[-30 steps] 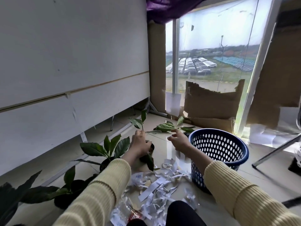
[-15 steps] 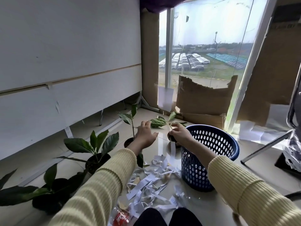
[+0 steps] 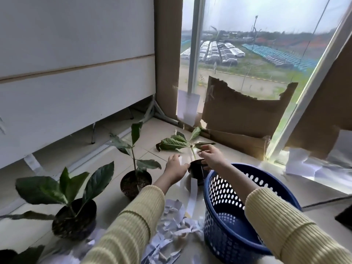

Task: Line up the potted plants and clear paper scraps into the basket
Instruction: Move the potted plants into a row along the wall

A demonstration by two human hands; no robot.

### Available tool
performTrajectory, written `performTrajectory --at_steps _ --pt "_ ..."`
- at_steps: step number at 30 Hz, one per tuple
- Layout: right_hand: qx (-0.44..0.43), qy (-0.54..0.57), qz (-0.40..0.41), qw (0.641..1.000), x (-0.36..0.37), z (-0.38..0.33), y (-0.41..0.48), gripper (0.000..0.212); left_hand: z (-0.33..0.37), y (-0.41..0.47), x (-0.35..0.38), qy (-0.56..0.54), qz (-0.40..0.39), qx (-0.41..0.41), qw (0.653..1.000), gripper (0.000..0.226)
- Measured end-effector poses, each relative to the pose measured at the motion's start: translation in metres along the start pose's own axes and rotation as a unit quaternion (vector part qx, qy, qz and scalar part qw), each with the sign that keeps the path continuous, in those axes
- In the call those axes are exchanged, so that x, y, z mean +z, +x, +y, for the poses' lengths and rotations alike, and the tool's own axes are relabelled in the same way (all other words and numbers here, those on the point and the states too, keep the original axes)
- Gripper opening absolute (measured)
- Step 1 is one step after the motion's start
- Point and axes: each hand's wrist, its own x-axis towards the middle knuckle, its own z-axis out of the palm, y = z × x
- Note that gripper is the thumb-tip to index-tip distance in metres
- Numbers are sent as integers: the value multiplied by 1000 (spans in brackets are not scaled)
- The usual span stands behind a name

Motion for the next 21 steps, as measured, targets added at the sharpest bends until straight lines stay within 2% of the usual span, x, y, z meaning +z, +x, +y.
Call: performTrajectory --at_steps 8,12,16,21 --pt "85 -48 -24 995 0 38 151 28 -18 141 40 -120 -51 -88 988 59" --pt "132 -92 -46 986 -8 57 197 11 -34 180 54 -195 -79 -151 966 53" --pt "230 -139 -106 957 -14 87 241 39 -55 218 81 -211 -110 -204 949 45" --pt "287 -190 -129 930 -14 112 272 51 -68 237 107 -243 -149 -261 922 43"
